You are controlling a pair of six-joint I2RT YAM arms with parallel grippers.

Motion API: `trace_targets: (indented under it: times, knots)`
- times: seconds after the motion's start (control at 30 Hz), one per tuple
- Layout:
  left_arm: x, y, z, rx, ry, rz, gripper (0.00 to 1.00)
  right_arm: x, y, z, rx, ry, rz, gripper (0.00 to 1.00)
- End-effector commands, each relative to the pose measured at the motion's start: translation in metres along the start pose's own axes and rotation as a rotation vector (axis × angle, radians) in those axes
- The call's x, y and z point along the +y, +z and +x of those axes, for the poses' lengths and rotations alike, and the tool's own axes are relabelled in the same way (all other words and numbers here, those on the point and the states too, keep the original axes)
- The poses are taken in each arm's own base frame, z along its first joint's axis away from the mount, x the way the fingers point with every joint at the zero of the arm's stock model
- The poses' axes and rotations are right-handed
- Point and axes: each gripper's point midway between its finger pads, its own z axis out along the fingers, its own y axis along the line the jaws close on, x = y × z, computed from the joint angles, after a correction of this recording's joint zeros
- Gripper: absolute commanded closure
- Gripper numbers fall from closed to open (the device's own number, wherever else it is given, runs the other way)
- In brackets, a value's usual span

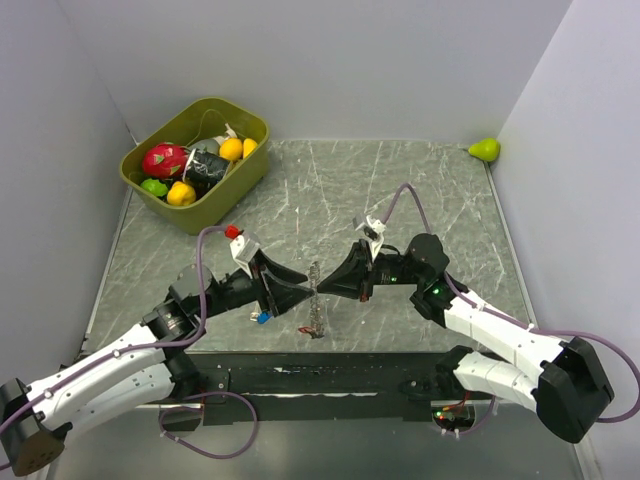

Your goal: Put the keys on the keyring

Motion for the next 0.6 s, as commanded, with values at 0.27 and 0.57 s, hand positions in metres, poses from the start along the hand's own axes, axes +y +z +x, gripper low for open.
trace_targets:
  times: [0.27, 0.57]
  knots:
    - [-0.023, 0.013, 0.001, 0.122, 0.007, 0.107, 0.43, 0.008, -0.001, -0.013, -0.03, -0.091, -0.014, 1.0]
    - [-0.019, 0.012, -0.002, 0.123, 0.017, 0.079, 0.57, 0.009, -0.002, -0.012, -0.025, -0.098, -0.01, 1.0]
